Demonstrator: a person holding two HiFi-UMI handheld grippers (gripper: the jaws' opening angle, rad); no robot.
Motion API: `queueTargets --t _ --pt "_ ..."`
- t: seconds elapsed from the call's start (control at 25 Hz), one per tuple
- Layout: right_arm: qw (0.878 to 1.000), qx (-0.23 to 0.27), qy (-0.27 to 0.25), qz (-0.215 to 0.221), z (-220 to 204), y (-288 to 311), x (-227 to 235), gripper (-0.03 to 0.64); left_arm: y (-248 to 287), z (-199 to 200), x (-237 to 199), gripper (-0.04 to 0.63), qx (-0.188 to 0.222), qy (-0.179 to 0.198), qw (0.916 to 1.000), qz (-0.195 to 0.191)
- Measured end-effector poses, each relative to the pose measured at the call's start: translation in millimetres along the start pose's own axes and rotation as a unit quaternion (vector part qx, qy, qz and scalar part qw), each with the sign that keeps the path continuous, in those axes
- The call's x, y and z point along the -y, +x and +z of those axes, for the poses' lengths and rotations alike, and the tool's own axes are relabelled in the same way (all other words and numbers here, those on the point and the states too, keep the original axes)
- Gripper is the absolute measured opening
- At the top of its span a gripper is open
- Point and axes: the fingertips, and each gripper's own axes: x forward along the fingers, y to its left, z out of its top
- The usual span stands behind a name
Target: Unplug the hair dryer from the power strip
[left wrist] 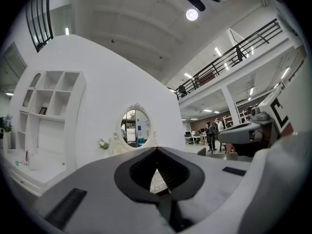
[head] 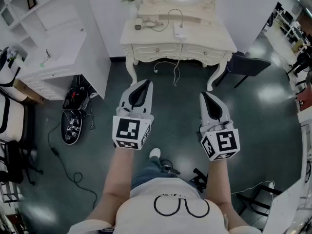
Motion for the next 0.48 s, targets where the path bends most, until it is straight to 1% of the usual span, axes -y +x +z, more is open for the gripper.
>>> queueTargets --t 0.12,0.24,0.48 --pt "1.0 0.004 -0.001 0.0 1 -8 -7 -0.002 -6 1 2 -0.003 0.0 0.001 1.0 -0.003" --pt "1.0 0.007 -0.009 0.001 1 -7 -9 -0.002 -5 4 1 -0.002 0.009 0.0 1.0 -0.002" --pt "1.0 0.0 -0.007 -0.004 -10 12 3 -0.002 22 -7 -2 -0.003 0.007 0.0 0.9998 -0.018"
